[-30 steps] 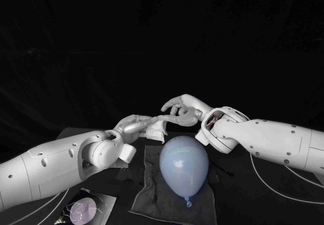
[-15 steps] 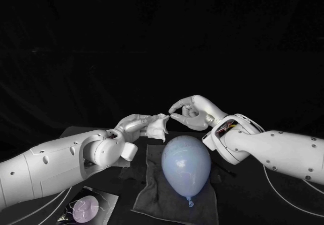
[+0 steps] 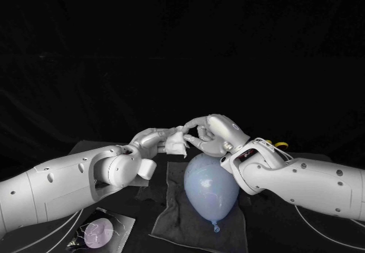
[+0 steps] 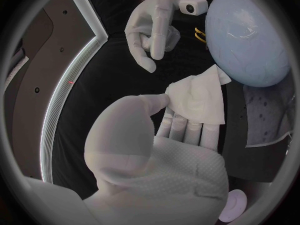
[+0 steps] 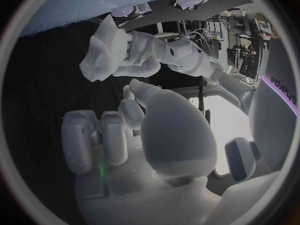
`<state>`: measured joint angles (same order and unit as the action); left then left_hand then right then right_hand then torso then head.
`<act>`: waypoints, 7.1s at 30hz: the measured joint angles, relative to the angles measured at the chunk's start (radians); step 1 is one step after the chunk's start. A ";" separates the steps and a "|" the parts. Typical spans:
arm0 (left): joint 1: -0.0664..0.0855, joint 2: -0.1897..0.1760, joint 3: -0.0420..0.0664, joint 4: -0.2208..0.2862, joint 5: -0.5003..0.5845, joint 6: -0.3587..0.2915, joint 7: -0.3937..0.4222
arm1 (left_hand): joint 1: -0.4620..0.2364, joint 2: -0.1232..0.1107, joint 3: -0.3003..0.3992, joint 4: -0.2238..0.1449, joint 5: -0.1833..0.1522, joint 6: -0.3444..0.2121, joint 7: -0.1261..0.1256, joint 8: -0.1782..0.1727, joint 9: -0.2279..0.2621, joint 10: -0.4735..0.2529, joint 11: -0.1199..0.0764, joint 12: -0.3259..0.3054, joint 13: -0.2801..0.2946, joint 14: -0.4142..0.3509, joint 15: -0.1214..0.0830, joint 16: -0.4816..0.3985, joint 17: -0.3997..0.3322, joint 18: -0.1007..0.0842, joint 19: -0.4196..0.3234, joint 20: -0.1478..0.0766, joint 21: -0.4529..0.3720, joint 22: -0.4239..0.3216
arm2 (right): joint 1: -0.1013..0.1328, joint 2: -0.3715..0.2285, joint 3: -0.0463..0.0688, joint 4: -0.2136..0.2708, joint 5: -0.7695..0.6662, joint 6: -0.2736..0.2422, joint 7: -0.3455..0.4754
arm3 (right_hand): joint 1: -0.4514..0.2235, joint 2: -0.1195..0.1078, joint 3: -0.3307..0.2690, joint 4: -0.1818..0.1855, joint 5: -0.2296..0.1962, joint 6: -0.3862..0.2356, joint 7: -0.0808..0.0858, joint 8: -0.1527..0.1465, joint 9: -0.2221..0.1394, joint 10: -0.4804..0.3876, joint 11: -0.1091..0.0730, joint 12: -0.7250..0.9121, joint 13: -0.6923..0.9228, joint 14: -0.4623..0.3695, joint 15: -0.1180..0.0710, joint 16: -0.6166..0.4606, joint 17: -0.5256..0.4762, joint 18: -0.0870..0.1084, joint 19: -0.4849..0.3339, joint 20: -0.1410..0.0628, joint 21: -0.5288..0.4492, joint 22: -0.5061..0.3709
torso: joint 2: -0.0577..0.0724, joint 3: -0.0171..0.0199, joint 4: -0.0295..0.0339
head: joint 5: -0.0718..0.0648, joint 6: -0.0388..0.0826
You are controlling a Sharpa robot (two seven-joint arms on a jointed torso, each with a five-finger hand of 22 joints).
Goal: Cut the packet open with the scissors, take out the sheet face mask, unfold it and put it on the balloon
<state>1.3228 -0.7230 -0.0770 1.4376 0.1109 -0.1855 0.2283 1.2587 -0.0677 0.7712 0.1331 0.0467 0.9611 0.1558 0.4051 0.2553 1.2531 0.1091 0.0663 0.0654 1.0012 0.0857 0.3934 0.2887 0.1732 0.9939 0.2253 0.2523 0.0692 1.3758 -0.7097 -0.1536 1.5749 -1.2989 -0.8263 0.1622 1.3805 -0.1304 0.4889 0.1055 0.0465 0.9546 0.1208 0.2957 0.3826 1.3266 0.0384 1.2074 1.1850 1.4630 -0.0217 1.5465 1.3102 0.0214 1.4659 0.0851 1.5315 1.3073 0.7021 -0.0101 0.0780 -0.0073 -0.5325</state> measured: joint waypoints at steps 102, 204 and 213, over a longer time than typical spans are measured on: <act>0.000 -0.002 0.000 0.014 0.015 -0.008 0.024 | -0.134 -0.013 0.150 -0.123 -0.001 0.007 0.000 0.006 0.019 0.010 -0.003 0.000 0.000 0.023 -0.005 -0.031 0.027 0.000 0.012 -0.005 -0.010 0.003 | 0.062 0.015 0.002 0.042 -0.156 0.124 -0.343 | -0.038 -0.038 0.012 -0.017 0.006 0.011 0.017 -0.034 -0.033 0.053 0.014 0.093 0.106 0.000 0.000 0.018 -0.002 -0.015 -0.007 0.002 0.036 0.001 | -0.001 -0.0007 -0.0002 | 0.005 0.001; -0.001 -0.001 0.000 0.006 0.003 0.001 0.052 | -0.141 -0.012 0.162 -0.135 -0.001 0.018 -0.004 0.009 0.026 0.021 -0.007 -0.002 0.000 0.034 -0.009 -0.035 0.035 -0.005 0.016 -0.009 -0.010 0.006 | 0.059 -0.047 0.000 0.109 -0.242 0.189 -0.372 | -0.027 0.024 0.108 -0.118 -0.001 0.103 -0.043 0.130 0.064 0.138 -0.030 0.279 0.123 0.005 -0.030 0.021 -0.003 -0.015 0.002 -0.030 0.035 0.001 | -0.002 -0.0003 -0.0014 | 0.004 -0.012; -0.001 0.002 0.000 -0.010 0.009 -0.020 0.056 | -0.149 -0.004 0.162 -0.135 -0.001 0.018 -0.004 0.009 0.025 0.025 -0.004 -0.002 0.000 0.033 -0.008 -0.035 0.037 -0.005 0.016 -0.009 -0.010 0.006 | 0.059 -0.079 0.000 0.145 -0.238 0.188 -0.369 | -0.027 0.024 0.108 -0.118 -0.001 0.102 -0.045 0.130 0.065 0.136 -0.031 0.279 0.122 0.005 -0.030 0.021 -0.002 -0.015 0.000 -0.031 0.034 0.000 | -0.001 0.0000 -0.0010 | 0.003 -0.012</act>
<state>1.3222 -0.7206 -0.0768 1.4281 0.1203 -0.2058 0.2838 1.1093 -0.0719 0.9327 -0.0015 0.0457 0.9786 0.1518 0.4138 0.2803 1.2779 0.1055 0.0640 0.0654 1.0347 0.0774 0.3584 0.3257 0.1683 1.0097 0.2163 0.2428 0.0753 1.4348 -0.7883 -0.1535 1.7195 -1.5369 -0.6387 -0.2070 1.3536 -0.1064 0.5964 -0.0123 0.0458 1.0562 0.0758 0.4259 0.4480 1.4629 0.0072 1.4859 1.3072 1.4684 -0.0519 1.5673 1.3081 0.0064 1.4660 0.0537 1.5652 1.3077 0.7006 -0.0101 0.0771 -0.0042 -0.5442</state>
